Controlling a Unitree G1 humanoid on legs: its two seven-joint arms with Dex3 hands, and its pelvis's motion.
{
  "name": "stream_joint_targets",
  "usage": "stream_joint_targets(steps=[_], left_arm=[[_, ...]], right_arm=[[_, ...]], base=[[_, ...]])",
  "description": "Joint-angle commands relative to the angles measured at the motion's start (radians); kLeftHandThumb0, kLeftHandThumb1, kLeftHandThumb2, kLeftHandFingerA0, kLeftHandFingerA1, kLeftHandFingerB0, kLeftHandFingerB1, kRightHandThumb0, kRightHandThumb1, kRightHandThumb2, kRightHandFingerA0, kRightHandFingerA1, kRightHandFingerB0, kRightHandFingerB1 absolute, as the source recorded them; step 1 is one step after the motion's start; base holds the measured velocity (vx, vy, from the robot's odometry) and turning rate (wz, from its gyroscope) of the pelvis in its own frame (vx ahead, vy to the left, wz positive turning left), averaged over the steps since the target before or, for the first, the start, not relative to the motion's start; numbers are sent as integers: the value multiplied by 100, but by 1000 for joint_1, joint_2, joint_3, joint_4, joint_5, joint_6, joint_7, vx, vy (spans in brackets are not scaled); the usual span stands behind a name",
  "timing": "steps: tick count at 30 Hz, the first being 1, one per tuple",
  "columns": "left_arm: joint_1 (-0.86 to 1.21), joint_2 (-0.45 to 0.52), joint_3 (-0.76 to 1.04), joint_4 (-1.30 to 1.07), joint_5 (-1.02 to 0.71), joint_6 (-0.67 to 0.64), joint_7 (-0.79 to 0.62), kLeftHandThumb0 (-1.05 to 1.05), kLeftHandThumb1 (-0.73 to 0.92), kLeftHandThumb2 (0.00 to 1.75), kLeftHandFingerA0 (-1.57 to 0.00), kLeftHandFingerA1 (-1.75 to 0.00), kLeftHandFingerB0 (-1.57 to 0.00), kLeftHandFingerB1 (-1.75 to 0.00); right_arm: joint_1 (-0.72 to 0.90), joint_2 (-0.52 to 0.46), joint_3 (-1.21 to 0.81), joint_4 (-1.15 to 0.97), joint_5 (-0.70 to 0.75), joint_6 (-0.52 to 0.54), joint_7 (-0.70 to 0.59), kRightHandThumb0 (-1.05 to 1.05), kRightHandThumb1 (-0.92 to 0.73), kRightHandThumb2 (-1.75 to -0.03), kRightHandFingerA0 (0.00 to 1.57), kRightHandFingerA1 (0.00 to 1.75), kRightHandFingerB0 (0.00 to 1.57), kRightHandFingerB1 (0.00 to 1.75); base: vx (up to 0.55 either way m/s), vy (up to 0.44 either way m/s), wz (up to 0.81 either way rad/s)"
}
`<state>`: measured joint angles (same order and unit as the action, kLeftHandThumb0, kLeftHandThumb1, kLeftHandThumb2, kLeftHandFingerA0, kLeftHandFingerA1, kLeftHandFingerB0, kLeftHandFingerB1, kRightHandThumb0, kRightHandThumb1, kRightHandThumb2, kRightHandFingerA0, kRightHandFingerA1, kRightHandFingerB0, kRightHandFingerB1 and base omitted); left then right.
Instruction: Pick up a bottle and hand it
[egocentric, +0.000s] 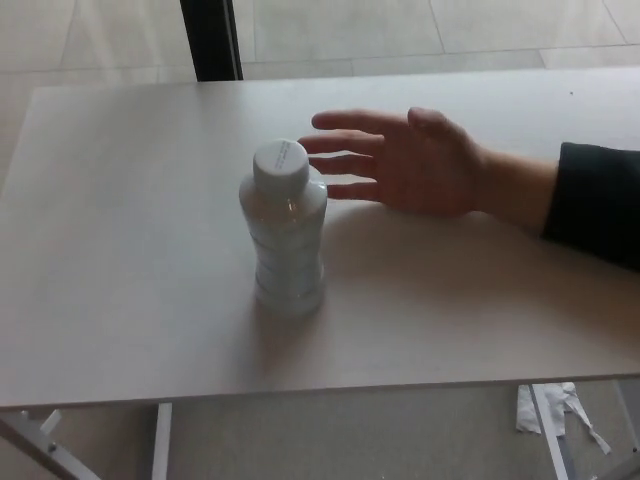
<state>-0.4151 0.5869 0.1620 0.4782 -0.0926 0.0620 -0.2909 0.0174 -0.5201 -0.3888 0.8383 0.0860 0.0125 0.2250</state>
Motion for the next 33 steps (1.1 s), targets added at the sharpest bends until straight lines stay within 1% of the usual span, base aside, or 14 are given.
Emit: stream_joint_targets(steps=[1,2,13,14,16,18,20,25,26,27,29,31,32,33], left_arm=[[100,-59,-227,-463,-37,215,-174,-85,50,59,0,-35,-1,-29],[108,-63,-237,-472,-37,211,-178,-79,44,89,0,-27,-10,-10],[125,-103,-354,-544,3,226,-183,-85,47,91,0,-24,-11,-3],[110,-116,-390,-548,17,231,-190,-79,42,86,-10,-57,-4,-13],[88,-131,-424,-567,26,280,-187,-80,39,81,-89,-121,-4,-18],[72,-144,-448,-569,39,304,-182,-84,42,82,-63,-98,-8,-17],[51,-157,-471,-548,51,303,-184,-79,41,84,-7,-55,-6,-14],[43,-142,-500,-524,74,302,-204,-86,51,61,-8,-49,0,-25],[42,-134,-508,-530,90,321,-204,-80,40,85,-35,-69,-6,-9],[45,-128,-507,-536,95,332,-202,-84,41,86,-37,-70,-7,-5],[48,-124,-503,-547,100,354,-201,-84,41,86,-37,-70,-7,-5],[47,-125,-487,-541,99,377,-193,-85,40,87,-56,-89,-5,-3],[53,-138,-475,-539,92,379,-181,-85,40,88,-34,-71,0,0],[56,-144,-470,-543,95,389,-173,-86,40,79,-5,-50,0,-4]], right_arm=[[-19,-7,2,6,18,13,6,-71,-51,-57,92,133,29,49],[-20,-7,1,15,18,0,8,-70,-52,-57,89,128,29,49],[-44,-21,-5,25,21,11,9,-72,-41,-80,102,128,25,55],[-42,-21,-1,13,16,11,6,-71,-41,-81,102,127,25,55],[-42,-17,0,7,16,12,4,-67,-52,-57,93,135,29,48],[-42,-15,8,3,7,15,0,-67,-52,-58,90,134,28,47],[-48,-15,11,16,7,13,3,-67,-52,-58,89,135,29,46],[-47,-11,-8,-21,34,45,-1,-66,-52,-56,85,108,32,52],[-47,-16,-9,-21,32,45,-2,-71,-42,-81,88,103,31,57],[-49,-21,-5,-9,25,30,2,-67,-53,-56,88,109,33,49],[-53,-28,2,4,16,11,7,-67,-53,-56,88,109,33,49],[-50,-33,25,16,-15,-40,-9,-71,-42,-83,83,96,30,56],[-58,-32,25,24,-13,-34,-17,-69,-54,-57,86,103,34,47],[-59,-34,28,25,-13,-40,-13,-73,-44,-83,87,105,30,54]], base=[[0,0,0],[0,0,0],[0,0,0],[0,0,0],[0,0,0],[0,0,0],[0,0,0],[0,0,0],[0,0,0],[0,0,0],[0,0,0],[0,0,0],[0,0,0],[0,0,0]])
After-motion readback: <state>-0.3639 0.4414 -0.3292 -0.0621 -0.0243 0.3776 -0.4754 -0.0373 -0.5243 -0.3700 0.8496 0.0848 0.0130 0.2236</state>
